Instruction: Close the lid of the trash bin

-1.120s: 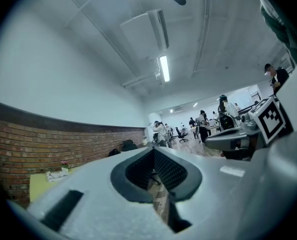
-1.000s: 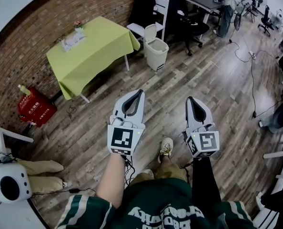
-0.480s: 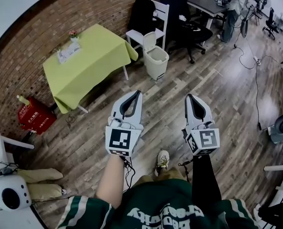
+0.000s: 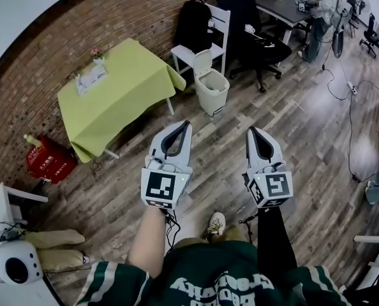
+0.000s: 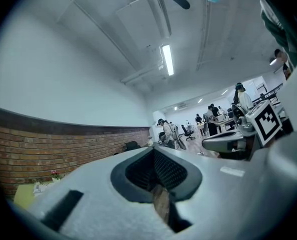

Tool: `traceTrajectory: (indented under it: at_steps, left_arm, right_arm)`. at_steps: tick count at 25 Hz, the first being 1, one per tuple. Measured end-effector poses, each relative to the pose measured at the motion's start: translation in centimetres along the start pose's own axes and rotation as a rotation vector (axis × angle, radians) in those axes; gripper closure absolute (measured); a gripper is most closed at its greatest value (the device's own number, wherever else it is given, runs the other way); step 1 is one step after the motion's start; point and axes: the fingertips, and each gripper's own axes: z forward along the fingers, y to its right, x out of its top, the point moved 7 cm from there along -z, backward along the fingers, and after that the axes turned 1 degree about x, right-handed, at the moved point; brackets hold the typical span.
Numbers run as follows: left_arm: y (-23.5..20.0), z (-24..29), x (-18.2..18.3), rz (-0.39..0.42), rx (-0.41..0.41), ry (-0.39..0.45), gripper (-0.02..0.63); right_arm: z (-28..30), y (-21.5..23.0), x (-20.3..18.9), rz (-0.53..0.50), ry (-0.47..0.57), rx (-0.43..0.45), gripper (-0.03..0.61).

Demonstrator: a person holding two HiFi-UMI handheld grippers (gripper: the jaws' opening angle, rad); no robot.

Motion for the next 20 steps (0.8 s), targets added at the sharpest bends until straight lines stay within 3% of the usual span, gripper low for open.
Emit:
traceTrajectory:
  at_steps: [11,20]
  left_arm:
    - [-0.3,6.6,-1.2,-0.009,-0.004,-0.013,0.606]
    - [-1.5,12.5,-0.4,0.024,-0.047,0.031,0.605]
  right_arm:
    - [4.4,5.3,-0.6,0.025,0.008,-0.006,0.565]
    - [8.1,8.4,-0.3,0.007,0.009,-0.011,0.565]
